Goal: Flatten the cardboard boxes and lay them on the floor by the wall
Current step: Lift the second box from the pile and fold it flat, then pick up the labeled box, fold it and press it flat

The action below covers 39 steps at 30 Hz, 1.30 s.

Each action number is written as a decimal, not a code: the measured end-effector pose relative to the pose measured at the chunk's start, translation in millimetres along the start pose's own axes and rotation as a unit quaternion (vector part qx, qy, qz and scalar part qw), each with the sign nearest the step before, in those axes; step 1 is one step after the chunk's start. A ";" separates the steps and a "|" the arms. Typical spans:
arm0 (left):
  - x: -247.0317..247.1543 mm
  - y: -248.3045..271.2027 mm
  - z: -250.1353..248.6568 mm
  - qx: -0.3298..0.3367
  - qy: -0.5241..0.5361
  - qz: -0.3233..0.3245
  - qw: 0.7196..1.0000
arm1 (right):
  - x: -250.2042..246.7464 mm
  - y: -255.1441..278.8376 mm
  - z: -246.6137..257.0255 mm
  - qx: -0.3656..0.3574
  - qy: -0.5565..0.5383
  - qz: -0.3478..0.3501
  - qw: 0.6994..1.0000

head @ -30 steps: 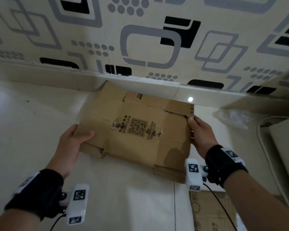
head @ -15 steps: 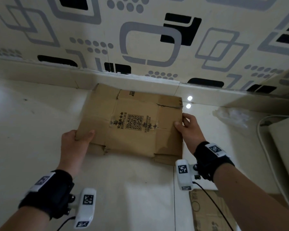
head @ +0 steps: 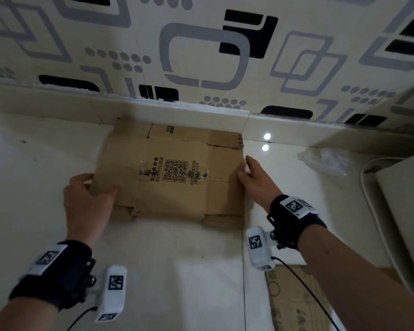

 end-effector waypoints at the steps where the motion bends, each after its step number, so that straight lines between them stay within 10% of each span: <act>1: -2.1 0.7 -6.9 0.014 -0.028 -0.015 0.999 | -5.6 4.8 -0.3 0.004 0.013 -0.007 1.000; 7: 16.4 48.1 -74.1 0.206 -0.085 -0.028 0.974 | -53.1 38.5 -15.3 0.000 -0.016 -0.095 0.995; 12: 84.1 142.5 -99.7 0.446 -0.108 0.106 0.882 | -87.4 57.5 -26.3 -0.019 -0.070 -0.183 0.980; 17: 148.7 246.3 -73.7 0.488 -0.197 0.306 0.793 | -115.0 66.5 -33.0 -0.016 -0.129 -0.264 0.956; 23: 190.4 304.5 -35.3 0.477 -0.371 0.374 0.703 | -133.1 82.3 -39.0 -0.024 -0.105 -0.274 0.956; 32: 211.2 316.6 -42.1 0.413 -0.446 0.365 0.705 | -172.6 124.7 -103.1 0.073 0.021 -0.230 0.970; 39: 221.7 289.6 -54.4 0.278 -0.255 0.457 0.805 | -204.1 167.6 -139.9 0.142 0.053 -0.277 0.949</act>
Point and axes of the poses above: each hand's wrist, its own y-axis away from the middle knuckle, its own x-axis out of the palm, z = x × y, the point moved 5 cm from there along -y, towards the middle knuckle, and after that the axes turned 8 degrees about -x, right-handed, at the moved point
